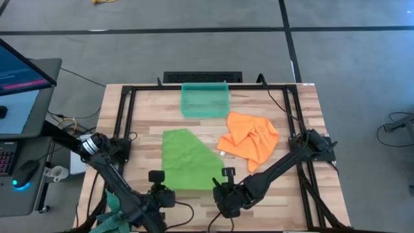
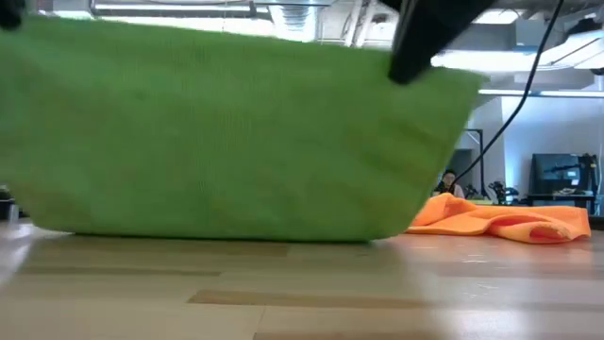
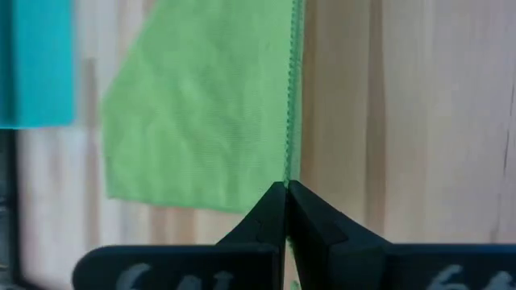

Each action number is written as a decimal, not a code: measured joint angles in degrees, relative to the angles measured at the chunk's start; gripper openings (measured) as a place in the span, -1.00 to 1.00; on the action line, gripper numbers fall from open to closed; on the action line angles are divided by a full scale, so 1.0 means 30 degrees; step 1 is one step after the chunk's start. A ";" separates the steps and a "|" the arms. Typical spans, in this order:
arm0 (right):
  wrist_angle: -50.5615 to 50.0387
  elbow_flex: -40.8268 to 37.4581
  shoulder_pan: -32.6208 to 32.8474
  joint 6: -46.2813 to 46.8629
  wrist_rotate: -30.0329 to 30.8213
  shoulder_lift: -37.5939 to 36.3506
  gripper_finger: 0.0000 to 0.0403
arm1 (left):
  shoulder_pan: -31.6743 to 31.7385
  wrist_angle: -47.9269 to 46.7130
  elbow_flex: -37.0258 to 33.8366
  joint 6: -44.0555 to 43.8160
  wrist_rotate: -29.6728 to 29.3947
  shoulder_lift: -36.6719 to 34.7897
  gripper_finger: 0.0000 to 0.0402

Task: Roll microfiber towels into tight, uniform cylinder then place into a basket
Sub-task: Fold the green towel

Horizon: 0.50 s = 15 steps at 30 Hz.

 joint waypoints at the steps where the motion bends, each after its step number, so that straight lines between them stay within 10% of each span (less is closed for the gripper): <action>1: -0.0318 0.0340 0.0046 -0.0111 0.0217 0.0000 -0.98 | -0.0107 -0.0716 0.0361 -0.0095 -0.0062 0.0007 -1.00; 15: -0.9439 0.6757 -0.1275 -0.1547 0.3401 -0.0022 -0.98 | 0.0162 -0.2351 0.3153 0.3856 -0.2084 -0.2118 -1.00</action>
